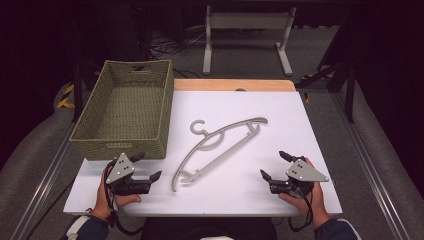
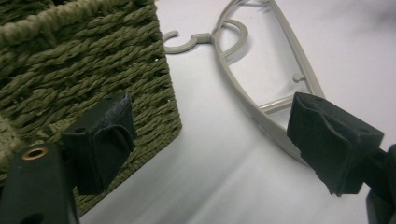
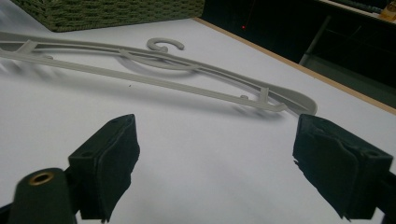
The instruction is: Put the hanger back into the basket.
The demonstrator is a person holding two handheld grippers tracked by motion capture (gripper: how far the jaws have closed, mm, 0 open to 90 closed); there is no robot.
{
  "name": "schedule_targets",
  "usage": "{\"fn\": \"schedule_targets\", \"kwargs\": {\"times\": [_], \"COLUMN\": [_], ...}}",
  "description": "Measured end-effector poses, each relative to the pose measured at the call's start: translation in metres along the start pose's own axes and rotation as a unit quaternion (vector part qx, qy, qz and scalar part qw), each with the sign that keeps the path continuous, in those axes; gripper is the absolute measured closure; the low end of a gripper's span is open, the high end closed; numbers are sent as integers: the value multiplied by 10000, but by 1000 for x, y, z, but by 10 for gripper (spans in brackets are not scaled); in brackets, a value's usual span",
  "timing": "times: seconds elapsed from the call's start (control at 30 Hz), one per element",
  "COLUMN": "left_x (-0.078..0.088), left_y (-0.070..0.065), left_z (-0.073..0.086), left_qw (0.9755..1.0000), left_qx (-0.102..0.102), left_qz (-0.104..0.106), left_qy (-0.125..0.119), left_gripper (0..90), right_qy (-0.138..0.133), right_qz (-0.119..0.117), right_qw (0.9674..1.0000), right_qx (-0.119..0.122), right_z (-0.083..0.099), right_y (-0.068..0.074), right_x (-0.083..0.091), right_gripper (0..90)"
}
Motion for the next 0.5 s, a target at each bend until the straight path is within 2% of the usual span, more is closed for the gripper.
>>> {"fn": "schedule_targets", "kwargs": {"times": [0.07,0.1,0.2,0.33,0.37,0.4,0.43,0.47,0.5], "left_x": [0,0,-4,-15,-21,-26,-26,-33,-38], "left_y": [-4,-7,-12,-22,-24,-27,-27,-33,-35], "left_z": [-1,-2,-4,-8,-8,-8,-8,-8,-8], "left_qw": [10000,10000,9999,9990,9984,9976,9976,9964,9952], "left_qx": [-39,2,-42,-87,-126,-150,-150,-243,-358], "left_qz": [18,63,98,313,271,320,320,388,326], "left_qy": [-21,22,121,312,484,587,587,719,850], "left_gripper": [230,236,283,339,359,361,370,370,401], "right_qy": [36,30,70,139,177,189,189,190,193], "right_qz": [43,54,83,70,59,49,49,36,21], "right_qw": [10000,10000,9999,9999,9998,9998,9998,9998,9998], "right_qx": [49,25,0,52,47,39,39,14,12], "right_z": [0,-1,-1,0,1,1,1,1,0], "right_y": [0,0,0,2,3,3,3,3,3], "right_x": [1,1,0,-3,-4,-5,-5,-5,-6], "right_gripper": [145,145,145,146,147,147,147,147,147]}}
Point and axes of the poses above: each handheld gripper's, and its own axes: x roughly backward along the jaws, z roughly out of its underside, y roughly to its left, the point moved 8 cm from there along -x, roughly forward along the jaws, and after that the axes turned 9 degrees about -z, right-handed, at the moved point
